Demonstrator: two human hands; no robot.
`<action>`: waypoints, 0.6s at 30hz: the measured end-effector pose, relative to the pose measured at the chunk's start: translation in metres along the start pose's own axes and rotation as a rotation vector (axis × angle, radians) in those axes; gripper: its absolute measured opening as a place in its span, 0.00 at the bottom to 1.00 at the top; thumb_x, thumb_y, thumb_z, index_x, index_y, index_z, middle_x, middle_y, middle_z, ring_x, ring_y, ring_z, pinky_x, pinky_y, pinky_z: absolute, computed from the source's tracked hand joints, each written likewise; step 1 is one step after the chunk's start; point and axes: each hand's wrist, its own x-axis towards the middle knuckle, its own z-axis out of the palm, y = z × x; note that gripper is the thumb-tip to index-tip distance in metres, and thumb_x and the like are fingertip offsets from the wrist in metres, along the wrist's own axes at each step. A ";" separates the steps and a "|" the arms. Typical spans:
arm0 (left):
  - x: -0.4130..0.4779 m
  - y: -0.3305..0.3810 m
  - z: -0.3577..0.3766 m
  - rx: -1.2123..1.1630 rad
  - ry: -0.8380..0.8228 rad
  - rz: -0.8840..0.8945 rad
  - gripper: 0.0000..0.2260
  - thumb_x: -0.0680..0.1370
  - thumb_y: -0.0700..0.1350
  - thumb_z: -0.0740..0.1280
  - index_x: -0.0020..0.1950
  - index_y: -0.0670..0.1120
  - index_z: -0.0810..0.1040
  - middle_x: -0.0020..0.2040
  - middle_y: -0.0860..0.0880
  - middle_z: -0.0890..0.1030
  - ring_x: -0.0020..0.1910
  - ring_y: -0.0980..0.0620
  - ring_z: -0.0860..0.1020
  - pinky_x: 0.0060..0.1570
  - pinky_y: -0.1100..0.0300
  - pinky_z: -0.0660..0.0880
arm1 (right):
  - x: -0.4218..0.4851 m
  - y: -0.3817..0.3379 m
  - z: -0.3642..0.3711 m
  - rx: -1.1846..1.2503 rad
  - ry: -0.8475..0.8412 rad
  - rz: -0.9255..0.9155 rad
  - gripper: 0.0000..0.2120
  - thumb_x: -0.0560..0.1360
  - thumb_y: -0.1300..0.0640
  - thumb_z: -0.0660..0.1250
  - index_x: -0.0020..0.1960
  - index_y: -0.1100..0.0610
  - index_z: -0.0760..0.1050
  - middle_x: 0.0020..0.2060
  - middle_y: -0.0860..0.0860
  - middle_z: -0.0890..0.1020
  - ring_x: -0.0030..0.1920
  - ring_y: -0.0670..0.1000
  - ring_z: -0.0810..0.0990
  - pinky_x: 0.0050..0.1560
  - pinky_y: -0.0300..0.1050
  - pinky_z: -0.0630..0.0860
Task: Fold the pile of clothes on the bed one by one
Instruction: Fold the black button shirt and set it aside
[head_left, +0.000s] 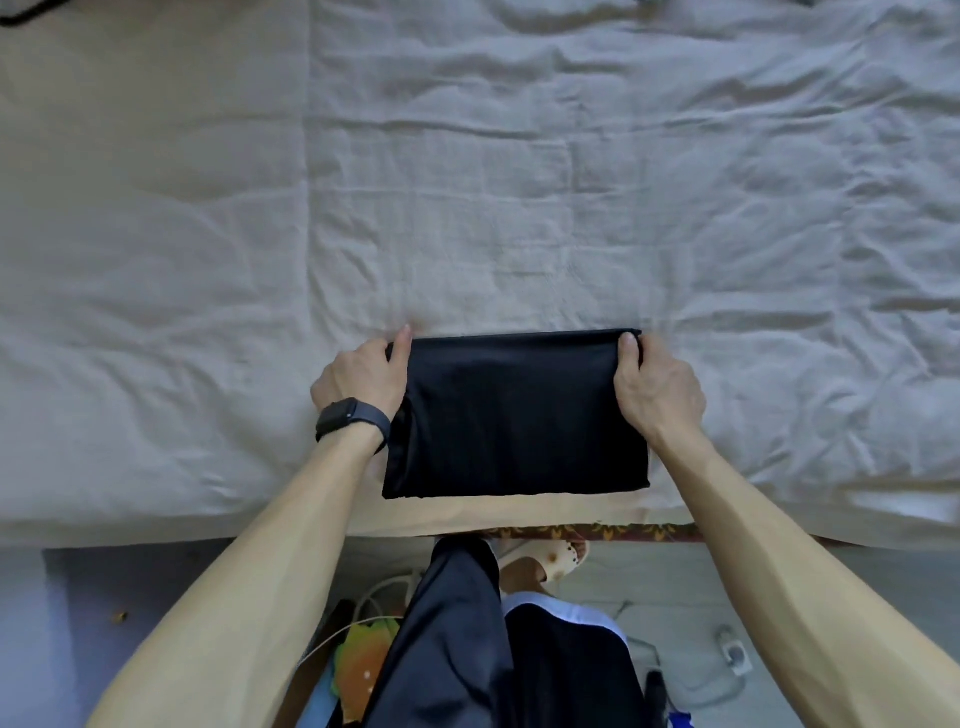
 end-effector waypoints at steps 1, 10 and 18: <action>0.001 0.001 -0.001 0.043 -0.005 0.005 0.31 0.81 0.68 0.45 0.57 0.51 0.81 0.43 0.45 0.79 0.41 0.43 0.74 0.42 0.54 0.68 | 0.000 0.000 -0.001 -0.029 0.007 -0.004 0.21 0.84 0.40 0.49 0.56 0.55 0.71 0.51 0.62 0.81 0.53 0.66 0.77 0.51 0.56 0.68; -0.054 0.020 0.032 0.160 0.302 0.744 0.28 0.78 0.60 0.60 0.75 0.49 0.68 0.75 0.45 0.68 0.75 0.44 0.64 0.71 0.41 0.56 | -0.048 0.008 0.024 -0.163 0.349 -0.530 0.27 0.80 0.42 0.62 0.74 0.55 0.69 0.76 0.55 0.66 0.76 0.59 0.63 0.72 0.61 0.62; -0.013 -0.004 0.073 0.301 0.174 0.671 0.29 0.82 0.62 0.50 0.81 0.57 0.48 0.82 0.54 0.51 0.81 0.49 0.48 0.75 0.44 0.35 | -0.011 0.034 0.066 -0.408 0.154 -0.539 0.32 0.82 0.37 0.48 0.83 0.47 0.47 0.83 0.49 0.48 0.82 0.48 0.43 0.79 0.63 0.39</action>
